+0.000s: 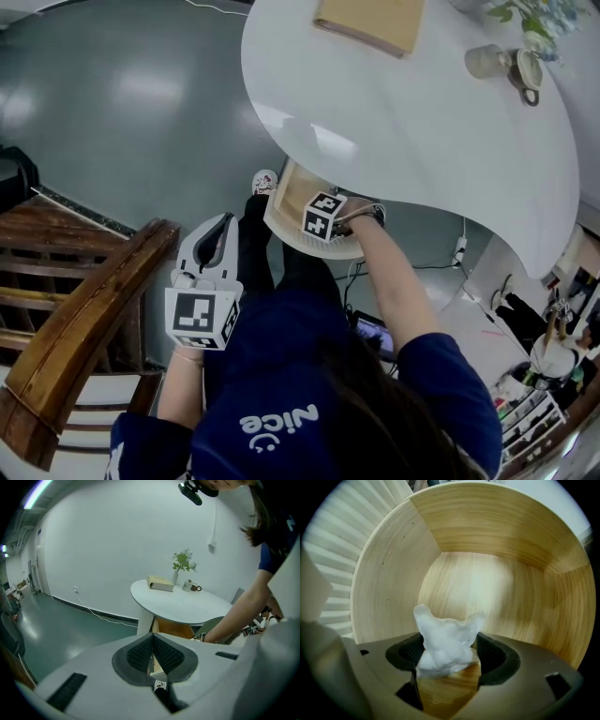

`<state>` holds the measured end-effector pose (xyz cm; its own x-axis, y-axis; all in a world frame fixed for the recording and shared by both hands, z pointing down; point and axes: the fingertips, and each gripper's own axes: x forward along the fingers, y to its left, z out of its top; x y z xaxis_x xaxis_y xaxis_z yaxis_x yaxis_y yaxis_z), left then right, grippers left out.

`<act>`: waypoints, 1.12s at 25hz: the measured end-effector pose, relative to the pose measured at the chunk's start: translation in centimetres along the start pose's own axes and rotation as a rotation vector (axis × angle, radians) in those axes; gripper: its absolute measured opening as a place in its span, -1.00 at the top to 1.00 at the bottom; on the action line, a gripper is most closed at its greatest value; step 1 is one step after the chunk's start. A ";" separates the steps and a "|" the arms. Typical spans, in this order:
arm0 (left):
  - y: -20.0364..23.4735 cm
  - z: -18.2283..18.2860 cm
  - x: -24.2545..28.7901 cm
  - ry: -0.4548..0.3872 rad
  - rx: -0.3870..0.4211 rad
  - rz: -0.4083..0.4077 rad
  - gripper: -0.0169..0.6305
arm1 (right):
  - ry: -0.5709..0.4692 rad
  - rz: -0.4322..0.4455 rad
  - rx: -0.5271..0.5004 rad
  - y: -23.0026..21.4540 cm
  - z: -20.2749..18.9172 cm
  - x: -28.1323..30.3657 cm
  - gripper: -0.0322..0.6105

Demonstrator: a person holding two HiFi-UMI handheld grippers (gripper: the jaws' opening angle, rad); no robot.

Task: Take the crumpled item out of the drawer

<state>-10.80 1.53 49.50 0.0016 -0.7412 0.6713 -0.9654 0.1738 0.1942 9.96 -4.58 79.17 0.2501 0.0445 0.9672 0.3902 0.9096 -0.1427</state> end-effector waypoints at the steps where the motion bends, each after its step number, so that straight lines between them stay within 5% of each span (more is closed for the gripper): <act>1: 0.0 -0.1 0.1 0.004 0.002 -0.002 0.93 | 0.009 -0.002 -0.005 -0.1 -0.1 0.2 -0.23; 16: 0.7 0.0 0.2 0.011 0.030 -0.028 0.93 | 0.026 -0.133 0.000 -1.6 0.1 -0.1 0.36; 28: 0.1 2.1 0.5 -0.037 0.069 -0.082 0.93 | -0.085 -0.148 0.132 -1.6 2.1 -3.8 0.43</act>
<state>-11.46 -0.24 48.34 0.0729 -0.7746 0.6282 -0.9780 0.0679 0.1972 6.50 -5.28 76.15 0.1209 -0.0639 0.9906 0.2963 0.9547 0.0254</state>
